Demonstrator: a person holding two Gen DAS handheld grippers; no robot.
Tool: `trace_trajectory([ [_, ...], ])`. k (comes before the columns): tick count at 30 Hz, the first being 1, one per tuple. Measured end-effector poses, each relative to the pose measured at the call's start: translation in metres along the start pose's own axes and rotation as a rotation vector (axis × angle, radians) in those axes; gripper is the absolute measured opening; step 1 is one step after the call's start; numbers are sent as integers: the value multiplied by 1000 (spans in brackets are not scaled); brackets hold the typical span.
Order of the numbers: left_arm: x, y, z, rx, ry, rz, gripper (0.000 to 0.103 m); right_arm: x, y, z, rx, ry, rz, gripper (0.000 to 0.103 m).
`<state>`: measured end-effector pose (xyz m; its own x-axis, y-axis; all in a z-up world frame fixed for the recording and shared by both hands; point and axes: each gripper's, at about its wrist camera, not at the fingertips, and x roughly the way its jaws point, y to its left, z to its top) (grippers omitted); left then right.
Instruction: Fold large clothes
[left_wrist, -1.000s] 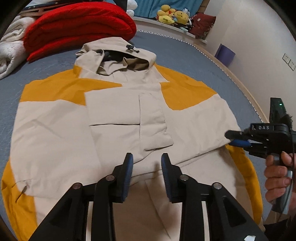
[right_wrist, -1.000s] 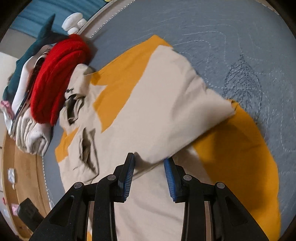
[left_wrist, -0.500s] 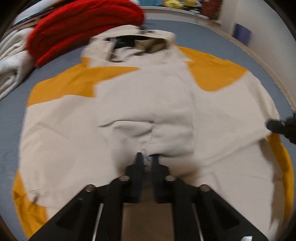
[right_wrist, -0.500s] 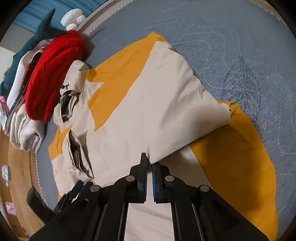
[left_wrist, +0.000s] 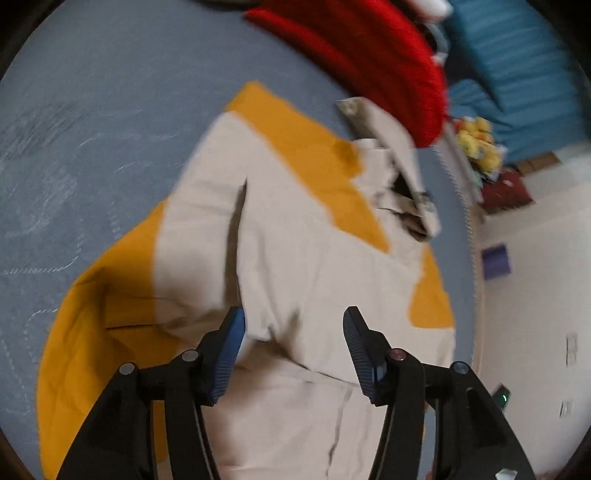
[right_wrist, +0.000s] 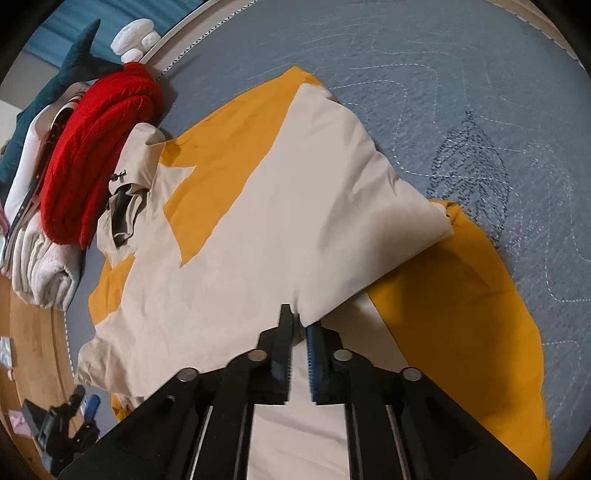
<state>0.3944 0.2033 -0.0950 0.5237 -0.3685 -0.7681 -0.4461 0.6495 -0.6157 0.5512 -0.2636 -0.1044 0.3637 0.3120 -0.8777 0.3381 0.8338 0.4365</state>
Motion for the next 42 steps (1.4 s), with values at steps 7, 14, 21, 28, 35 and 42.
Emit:
trace_trajectory([
  [7,-1,21,6,-109,13,-58,48,-23,3,1,-1,-118,-106,21],
  [14,27,14,-2,-49,93,30,34,-49,19,0,-58,-232,-139,24],
  [21,-4,-15,5,133,-70,164,2,-53,10,2,2,-260,-86,25],
  [28,-8,-11,15,129,-100,270,6,-27,-3,21,49,-134,160,30],
  [35,25,-16,12,194,9,197,6,6,-43,25,190,-24,-37,30],
  [42,36,-2,15,170,43,267,6,-29,7,22,-30,-200,-74,30],
])
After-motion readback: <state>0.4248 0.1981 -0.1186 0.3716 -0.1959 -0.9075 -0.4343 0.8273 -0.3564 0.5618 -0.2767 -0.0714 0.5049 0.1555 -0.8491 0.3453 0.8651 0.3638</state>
